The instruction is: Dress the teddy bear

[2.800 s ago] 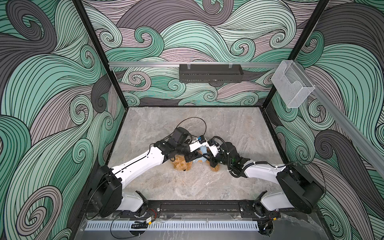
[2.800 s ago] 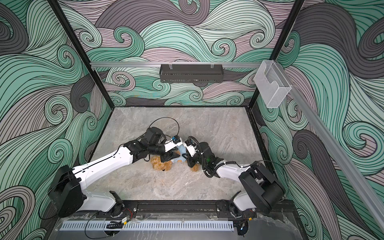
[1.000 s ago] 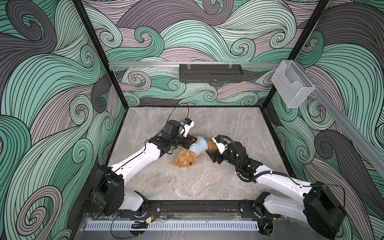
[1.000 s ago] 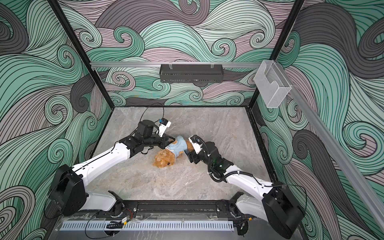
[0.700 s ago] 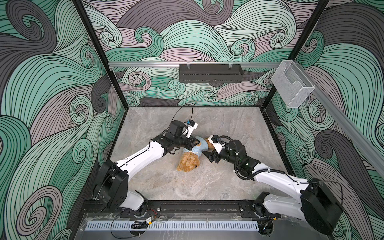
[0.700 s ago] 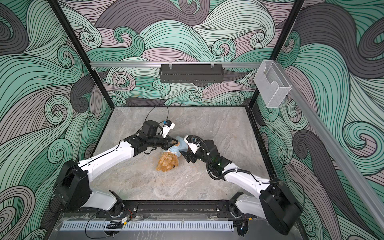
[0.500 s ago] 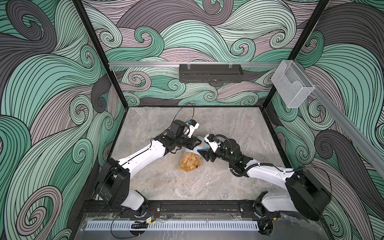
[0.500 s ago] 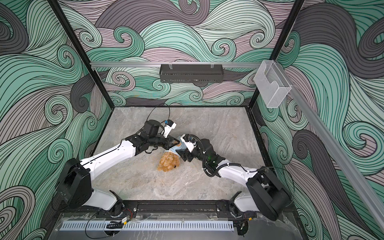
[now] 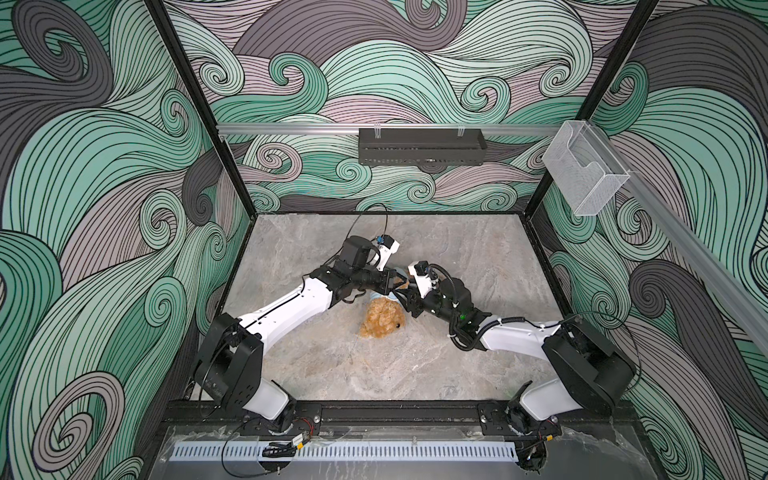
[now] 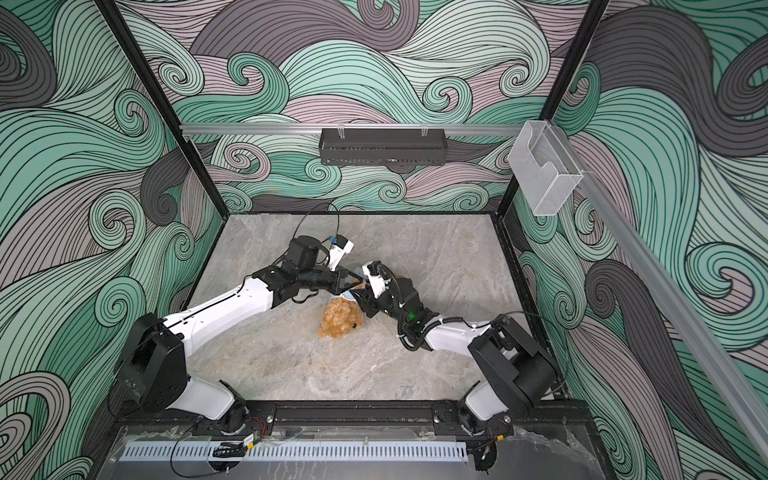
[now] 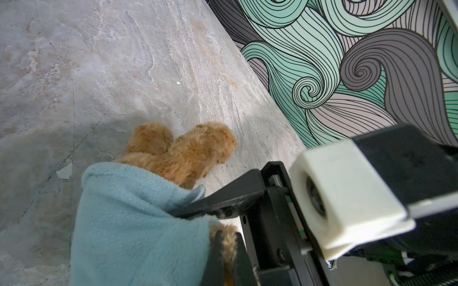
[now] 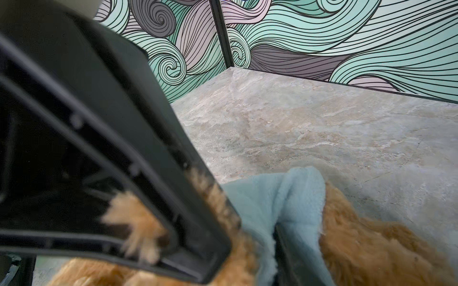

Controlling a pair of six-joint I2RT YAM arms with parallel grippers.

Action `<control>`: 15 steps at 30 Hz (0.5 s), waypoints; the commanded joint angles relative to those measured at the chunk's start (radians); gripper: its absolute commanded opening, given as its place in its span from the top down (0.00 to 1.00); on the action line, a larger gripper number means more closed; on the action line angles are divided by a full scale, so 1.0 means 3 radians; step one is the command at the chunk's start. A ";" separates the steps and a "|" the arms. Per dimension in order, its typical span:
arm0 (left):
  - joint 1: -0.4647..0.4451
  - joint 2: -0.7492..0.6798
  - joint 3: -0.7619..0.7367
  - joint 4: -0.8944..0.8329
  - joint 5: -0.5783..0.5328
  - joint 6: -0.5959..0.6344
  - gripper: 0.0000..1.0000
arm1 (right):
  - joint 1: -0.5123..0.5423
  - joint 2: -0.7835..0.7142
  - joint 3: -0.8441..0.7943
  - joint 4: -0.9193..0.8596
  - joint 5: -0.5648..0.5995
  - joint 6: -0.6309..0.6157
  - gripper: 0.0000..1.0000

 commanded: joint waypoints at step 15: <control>0.0135 0.0023 0.0180 0.0398 0.0402 -0.0259 1.00 | -0.0031 -0.0339 -0.0403 -0.0684 0.0412 -0.0032 0.49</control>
